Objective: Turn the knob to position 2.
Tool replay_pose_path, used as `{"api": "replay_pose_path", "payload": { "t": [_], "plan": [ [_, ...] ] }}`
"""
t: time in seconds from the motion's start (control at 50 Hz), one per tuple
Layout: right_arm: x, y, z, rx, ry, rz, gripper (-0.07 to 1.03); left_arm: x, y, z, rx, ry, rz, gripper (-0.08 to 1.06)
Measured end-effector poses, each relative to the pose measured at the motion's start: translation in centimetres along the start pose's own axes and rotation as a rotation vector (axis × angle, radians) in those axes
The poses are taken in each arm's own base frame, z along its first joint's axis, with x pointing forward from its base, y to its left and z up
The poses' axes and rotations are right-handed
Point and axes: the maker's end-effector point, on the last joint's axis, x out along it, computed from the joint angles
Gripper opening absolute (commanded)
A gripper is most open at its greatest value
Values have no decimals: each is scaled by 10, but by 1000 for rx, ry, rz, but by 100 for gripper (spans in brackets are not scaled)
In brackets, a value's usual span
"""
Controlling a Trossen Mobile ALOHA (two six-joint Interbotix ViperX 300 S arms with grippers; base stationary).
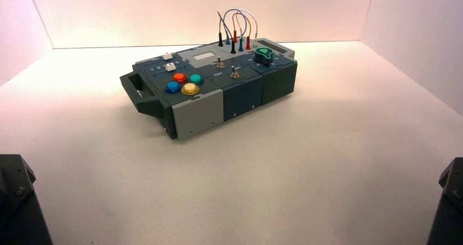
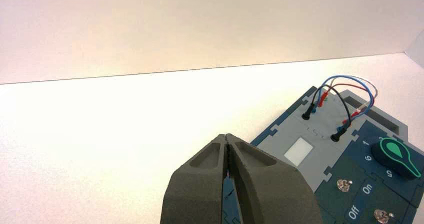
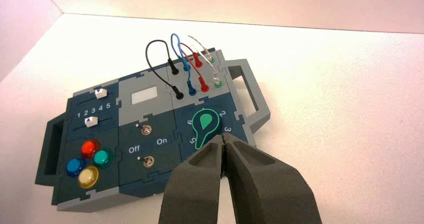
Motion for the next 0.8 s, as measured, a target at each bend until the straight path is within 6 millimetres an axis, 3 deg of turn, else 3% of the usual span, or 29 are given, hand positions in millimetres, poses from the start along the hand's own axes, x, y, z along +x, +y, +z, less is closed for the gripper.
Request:
{"api": "replay_pose_path", "payload": {
  "t": [0.44,0.8],
  "plan": [
    [-3,5,0,-1,7,22,-2,1,0,0,-2,0,0,-3],
    [8,31,-7,-44,53,90,-2,1,0,0,-1,2,0,-3]
  ]
}}
